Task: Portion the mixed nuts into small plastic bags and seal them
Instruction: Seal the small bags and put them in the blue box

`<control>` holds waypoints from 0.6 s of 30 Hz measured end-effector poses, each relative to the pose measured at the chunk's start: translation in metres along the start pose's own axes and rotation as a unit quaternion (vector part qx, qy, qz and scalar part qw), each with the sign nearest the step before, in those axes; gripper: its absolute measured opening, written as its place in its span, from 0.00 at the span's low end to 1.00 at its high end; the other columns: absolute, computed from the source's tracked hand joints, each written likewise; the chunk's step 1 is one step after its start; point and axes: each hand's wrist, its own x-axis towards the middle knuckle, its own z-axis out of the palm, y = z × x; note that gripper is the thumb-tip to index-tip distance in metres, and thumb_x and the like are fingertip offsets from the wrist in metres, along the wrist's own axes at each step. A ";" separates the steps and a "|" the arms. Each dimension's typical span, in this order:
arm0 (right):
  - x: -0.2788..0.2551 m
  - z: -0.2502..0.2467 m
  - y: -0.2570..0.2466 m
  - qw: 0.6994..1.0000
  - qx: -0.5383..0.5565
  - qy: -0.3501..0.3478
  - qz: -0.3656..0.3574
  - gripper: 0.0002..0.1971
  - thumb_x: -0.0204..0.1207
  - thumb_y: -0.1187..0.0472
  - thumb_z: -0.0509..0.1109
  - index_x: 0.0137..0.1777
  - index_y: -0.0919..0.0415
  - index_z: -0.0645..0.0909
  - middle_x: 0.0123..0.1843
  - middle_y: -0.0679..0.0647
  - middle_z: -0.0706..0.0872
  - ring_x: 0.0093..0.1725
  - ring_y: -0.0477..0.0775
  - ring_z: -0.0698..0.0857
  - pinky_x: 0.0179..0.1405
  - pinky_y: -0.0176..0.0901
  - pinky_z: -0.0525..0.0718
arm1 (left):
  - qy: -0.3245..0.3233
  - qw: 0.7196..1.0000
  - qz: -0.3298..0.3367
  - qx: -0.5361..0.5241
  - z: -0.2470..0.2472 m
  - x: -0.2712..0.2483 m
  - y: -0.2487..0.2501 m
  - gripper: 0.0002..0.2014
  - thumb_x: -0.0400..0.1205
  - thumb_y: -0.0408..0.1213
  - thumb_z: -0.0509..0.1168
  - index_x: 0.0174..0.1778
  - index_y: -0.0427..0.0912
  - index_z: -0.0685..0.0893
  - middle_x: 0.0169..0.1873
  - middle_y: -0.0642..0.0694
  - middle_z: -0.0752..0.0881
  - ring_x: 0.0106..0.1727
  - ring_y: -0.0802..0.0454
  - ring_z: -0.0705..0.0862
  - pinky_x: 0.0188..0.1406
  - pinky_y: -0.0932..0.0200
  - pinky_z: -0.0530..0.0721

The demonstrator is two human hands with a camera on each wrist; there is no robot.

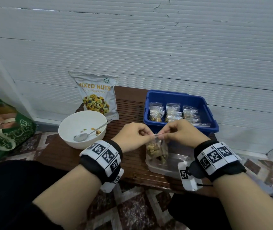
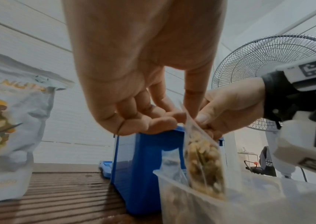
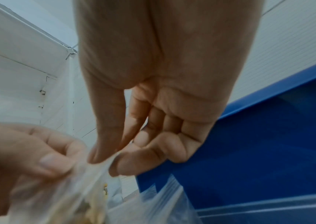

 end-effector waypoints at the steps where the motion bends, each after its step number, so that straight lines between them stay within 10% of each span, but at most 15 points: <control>1: 0.000 -0.001 0.000 1.000 0.014 0.011 0.002 0.02 0.71 0.63 0.77 0.40 0.56 0.89 0.32 0.47 0.89 0.32 0.37 0.85 0.37 0.27 0.81 | 0.004 1.000 0.003 -0.016 -0.001 0.001 0.001 0.02 0.77 0.43 0.74 0.41 0.51 0.89 0.34 0.59 0.86 0.36 0.66 0.81 0.38 0.73 0.77; 6: -0.002 -0.002 -0.002 0.997 0.052 0.051 0.005 0.01 0.74 0.65 0.75 0.44 0.62 0.88 0.24 0.44 0.85 0.22 0.33 0.80 0.24 0.22 0.73 | 0.026 0.999 0.015 -0.020 -0.007 0.002 0.000 0.05 0.74 0.41 0.77 0.40 0.49 0.88 0.34 0.58 0.85 0.35 0.66 0.80 0.36 0.77 0.75; 18: -0.002 -0.004 -0.001 0.996 -0.020 0.080 -0.038 0.08 0.73 0.62 0.76 0.36 0.52 0.82 0.31 0.45 0.84 0.28 0.33 0.79 0.33 0.24 0.77 | 0.094 0.994 0.027 -0.046 -0.009 0.003 0.003 0.09 0.70 0.41 0.80 0.30 0.50 0.86 0.33 0.53 0.87 0.34 0.66 0.81 0.34 0.77 0.76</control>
